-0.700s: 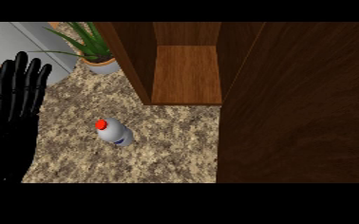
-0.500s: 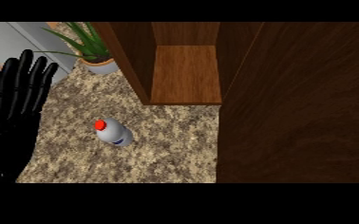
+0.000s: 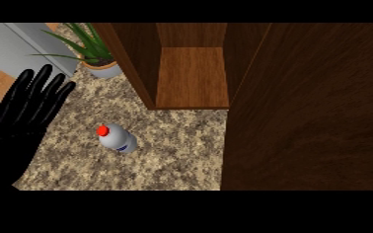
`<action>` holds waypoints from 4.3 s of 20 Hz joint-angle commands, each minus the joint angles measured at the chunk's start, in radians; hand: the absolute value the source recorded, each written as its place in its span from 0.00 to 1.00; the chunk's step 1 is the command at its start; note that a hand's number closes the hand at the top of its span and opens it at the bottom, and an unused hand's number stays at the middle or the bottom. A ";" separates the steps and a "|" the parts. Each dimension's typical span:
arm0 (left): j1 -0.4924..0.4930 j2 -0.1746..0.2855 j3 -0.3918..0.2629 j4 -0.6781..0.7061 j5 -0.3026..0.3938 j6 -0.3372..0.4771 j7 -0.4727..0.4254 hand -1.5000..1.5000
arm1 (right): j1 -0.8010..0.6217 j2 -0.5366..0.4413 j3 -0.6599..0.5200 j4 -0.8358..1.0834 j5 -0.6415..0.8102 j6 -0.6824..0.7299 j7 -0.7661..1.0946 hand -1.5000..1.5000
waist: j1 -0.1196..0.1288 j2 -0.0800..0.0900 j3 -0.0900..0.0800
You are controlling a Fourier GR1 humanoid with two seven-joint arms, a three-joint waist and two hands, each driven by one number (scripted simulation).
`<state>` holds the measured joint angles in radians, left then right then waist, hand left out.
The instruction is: Pick up the bottled water, place it into the cabinet and close the cabinet
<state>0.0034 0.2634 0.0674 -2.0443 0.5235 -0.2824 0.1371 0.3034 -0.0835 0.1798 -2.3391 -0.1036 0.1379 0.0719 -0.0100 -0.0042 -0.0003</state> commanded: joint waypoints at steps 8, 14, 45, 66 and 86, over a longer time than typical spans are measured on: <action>0.056 0.090 0.111 0.023 0.038 -0.078 0.089 0.00 | 0.307 -0.024 0.116 -0.237 0.007 0.069 -0.019 0.00 | -0.003 0.001 0.000; 0.064 0.077 0.119 0.136 0.000 -0.121 0.052 0.00 | 0.440 -0.075 0.132 -0.327 -0.014 0.092 -0.059 0.00 | -0.012 0.000 0.000; -0.264 -0.017 0.026 1.346 -0.456 -0.335 -0.673 0.00 | 0.614 -0.193 0.355 -0.302 0.179 -0.021 -0.296 0.00 | -0.032 0.007 -0.004; -0.397 -0.085 -0.064 1.631 -0.684 -0.008 -1.174 1.00 | 0.689 -0.284 0.385 -0.338 0.165 -0.097 -0.363 0.00 | -0.024 0.008 -0.004; -0.295 -0.263 -0.237 1.304 -0.382 0.278 -0.920 1.00 | 0.719 -0.362 0.402 -0.283 0.137 -0.172 -0.463 0.00 | -0.003 -0.003 0.000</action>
<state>-0.3146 0.0110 -0.0757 -0.6417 0.0628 -0.0439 -0.8649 0.9906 -0.4223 0.5740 -2.4963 0.0140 -0.0191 -0.4364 -0.0155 -0.0062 0.0002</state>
